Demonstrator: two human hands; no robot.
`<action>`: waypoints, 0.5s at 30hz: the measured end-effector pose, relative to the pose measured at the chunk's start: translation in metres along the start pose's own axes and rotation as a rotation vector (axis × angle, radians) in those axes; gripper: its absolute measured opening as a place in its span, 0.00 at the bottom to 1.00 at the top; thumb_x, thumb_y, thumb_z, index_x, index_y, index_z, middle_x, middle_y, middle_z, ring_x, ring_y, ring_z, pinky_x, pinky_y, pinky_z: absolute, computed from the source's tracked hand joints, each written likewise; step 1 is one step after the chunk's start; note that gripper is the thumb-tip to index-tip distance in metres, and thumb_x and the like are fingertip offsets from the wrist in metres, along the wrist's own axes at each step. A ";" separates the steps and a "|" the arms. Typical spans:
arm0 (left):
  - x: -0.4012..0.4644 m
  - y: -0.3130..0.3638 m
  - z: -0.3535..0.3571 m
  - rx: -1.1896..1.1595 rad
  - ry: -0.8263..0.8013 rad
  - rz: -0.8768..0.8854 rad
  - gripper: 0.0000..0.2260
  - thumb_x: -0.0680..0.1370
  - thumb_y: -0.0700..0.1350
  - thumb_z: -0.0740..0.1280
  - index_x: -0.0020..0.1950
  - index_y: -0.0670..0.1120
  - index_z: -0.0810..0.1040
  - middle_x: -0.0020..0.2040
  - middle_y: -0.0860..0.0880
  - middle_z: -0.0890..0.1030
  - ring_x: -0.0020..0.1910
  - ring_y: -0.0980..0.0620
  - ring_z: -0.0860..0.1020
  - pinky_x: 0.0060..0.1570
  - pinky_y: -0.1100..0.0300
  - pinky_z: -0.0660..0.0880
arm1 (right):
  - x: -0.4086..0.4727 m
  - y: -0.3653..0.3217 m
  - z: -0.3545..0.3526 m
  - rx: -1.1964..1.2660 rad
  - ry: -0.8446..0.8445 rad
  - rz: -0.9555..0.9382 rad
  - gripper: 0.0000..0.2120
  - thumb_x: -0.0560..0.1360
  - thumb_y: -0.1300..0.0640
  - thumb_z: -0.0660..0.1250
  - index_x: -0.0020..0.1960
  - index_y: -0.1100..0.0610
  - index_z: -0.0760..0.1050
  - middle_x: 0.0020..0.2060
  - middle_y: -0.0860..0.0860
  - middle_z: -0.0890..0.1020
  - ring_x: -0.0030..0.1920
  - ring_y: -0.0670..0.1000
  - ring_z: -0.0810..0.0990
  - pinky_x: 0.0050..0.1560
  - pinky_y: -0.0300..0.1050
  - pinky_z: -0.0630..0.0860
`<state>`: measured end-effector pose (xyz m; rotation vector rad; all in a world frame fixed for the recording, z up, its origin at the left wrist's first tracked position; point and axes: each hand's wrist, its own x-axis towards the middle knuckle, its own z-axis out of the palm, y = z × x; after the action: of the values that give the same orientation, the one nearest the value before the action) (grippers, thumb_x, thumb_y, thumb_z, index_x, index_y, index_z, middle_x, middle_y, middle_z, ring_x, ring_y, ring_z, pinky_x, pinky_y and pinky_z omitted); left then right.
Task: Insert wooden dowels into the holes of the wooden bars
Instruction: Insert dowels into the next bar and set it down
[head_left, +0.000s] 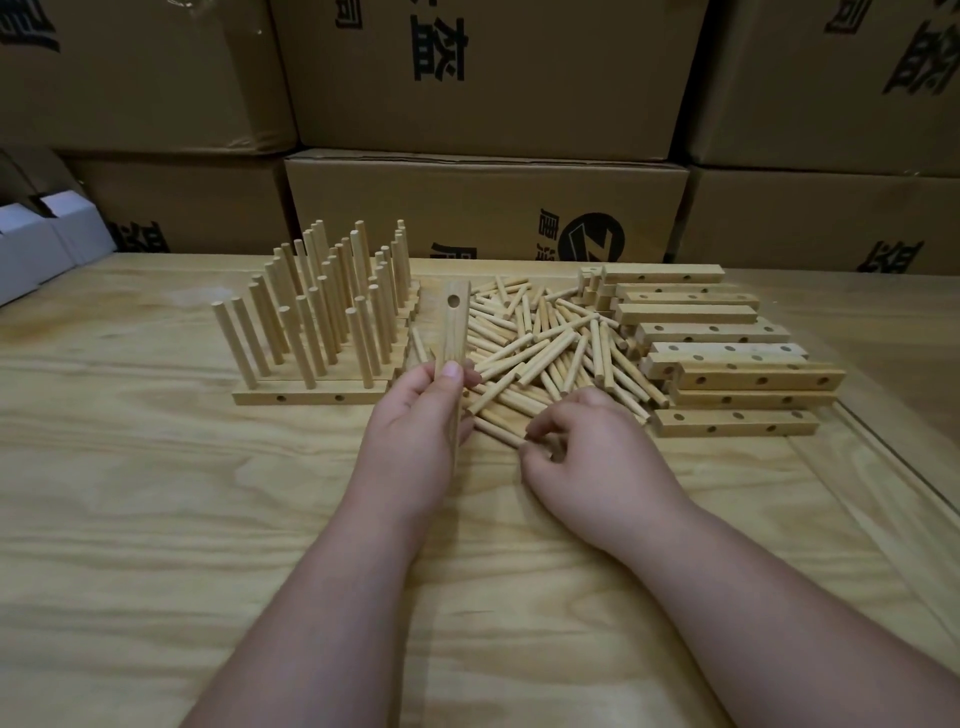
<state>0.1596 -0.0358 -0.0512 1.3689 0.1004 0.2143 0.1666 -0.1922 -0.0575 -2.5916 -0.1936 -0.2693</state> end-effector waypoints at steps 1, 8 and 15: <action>0.000 0.000 0.000 0.005 0.018 0.007 0.17 0.84 0.47 0.63 0.39 0.56 0.86 0.50 0.58 0.86 0.50 0.64 0.83 0.62 0.48 0.77 | 0.001 0.001 -0.001 0.001 0.001 0.013 0.10 0.73 0.47 0.67 0.52 0.47 0.81 0.51 0.44 0.75 0.57 0.50 0.75 0.59 0.49 0.75; 0.001 0.001 0.000 0.012 0.046 -0.019 0.14 0.83 0.48 0.63 0.42 0.53 0.86 0.46 0.57 0.87 0.48 0.62 0.83 0.63 0.51 0.77 | 0.002 0.002 0.001 0.005 0.002 0.012 0.15 0.74 0.43 0.66 0.59 0.45 0.79 0.53 0.44 0.74 0.57 0.49 0.75 0.61 0.51 0.75; -0.002 0.004 0.003 0.034 -0.059 -0.027 0.12 0.84 0.46 0.61 0.50 0.45 0.83 0.51 0.50 0.87 0.55 0.50 0.84 0.62 0.48 0.79 | 0.002 0.003 0.003 0.010 0.025 0.008 0.08 0.75 0.43 0.69 0.52 0.43 0.79 0.51 0.42 0.73 0.57 0.48 0.74 0.61 0.50 0.73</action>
<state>0.1576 -0.0380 -0.0464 1.4061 0.0733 0.1503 0.1692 -0.1929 -0.0610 -2.5774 -0.1745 -0.2974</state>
